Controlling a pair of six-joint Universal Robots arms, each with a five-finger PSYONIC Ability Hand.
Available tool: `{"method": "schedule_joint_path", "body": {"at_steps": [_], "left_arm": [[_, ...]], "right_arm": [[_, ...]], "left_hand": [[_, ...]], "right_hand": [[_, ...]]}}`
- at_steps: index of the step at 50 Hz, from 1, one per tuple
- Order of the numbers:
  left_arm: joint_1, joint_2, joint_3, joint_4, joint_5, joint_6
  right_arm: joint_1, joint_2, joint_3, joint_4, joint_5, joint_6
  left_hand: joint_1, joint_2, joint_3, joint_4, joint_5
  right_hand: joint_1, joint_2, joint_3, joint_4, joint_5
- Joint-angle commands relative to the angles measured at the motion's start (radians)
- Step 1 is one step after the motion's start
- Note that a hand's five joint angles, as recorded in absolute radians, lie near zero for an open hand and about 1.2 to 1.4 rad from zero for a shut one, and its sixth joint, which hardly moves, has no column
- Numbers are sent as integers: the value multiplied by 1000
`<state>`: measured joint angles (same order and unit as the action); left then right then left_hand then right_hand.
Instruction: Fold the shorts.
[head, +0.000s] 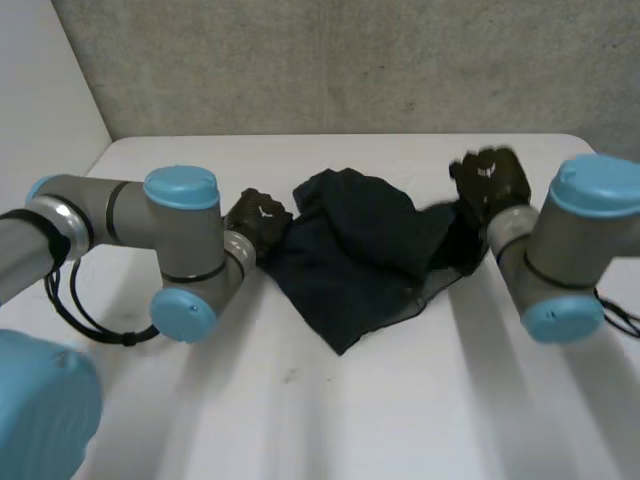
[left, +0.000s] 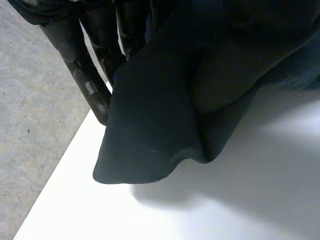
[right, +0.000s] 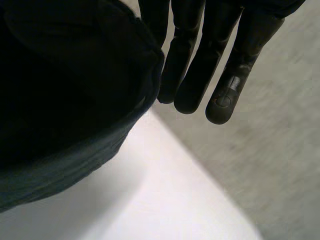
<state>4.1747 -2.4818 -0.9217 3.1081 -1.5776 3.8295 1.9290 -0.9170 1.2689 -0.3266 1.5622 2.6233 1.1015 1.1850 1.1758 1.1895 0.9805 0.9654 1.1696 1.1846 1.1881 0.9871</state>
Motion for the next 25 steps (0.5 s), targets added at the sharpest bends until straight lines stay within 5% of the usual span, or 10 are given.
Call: {"method": "schedule_joint_path", "body": {"at_steps": [1, 7, 10, 11, 12, 17, 25], "left_arm": [[-120, 275, -262, -8, -90, -143], [-218, 382, -354, -13, -122, -306], [-255, 380, -355, -8, -145, -329], [-261, 377, -348, -5, -159, -329], [-260, 377, -342, -2, -169, -327], [-200, 383, -312, -9, -245, -332], [-79, 501, -371, -10, -207, -346]], "right_arm": [[-2, 179, -256, -116, -1, -23], [-2, 303, -358, -189, -4, -36], [-2, 314, -368, -184, -4, -22], [1, 303, -359, -168, -5, -19], [2, 294, -353, -158, -7, -17], [-5, 121, -252, 21, -8, 44], [-22, -175, -32, 386, -10, 115]], "left_hand": [[295, 211, 220, 207, 241], [234, 151, 160, 146, 181], [-217, -300, -291, -305, -270], [-518, -601, -592, -606, -572], [-626, -709, -700, -714, -679], [-826, -910, -900, -914, -880], [-859, -942, -933, -947, -912]], "right_hand": [[431, 227, 212, 208, 235], [431, 227, 212, 208, 235], [-132, -336, -351, -355, -328], [-597, -801, -816, -819, -793], [-787, -992, -1007, -1010, -984], [-791, -995, -1010, -1014, -987], [-791, -995, -1010, -1014, -987]]}}
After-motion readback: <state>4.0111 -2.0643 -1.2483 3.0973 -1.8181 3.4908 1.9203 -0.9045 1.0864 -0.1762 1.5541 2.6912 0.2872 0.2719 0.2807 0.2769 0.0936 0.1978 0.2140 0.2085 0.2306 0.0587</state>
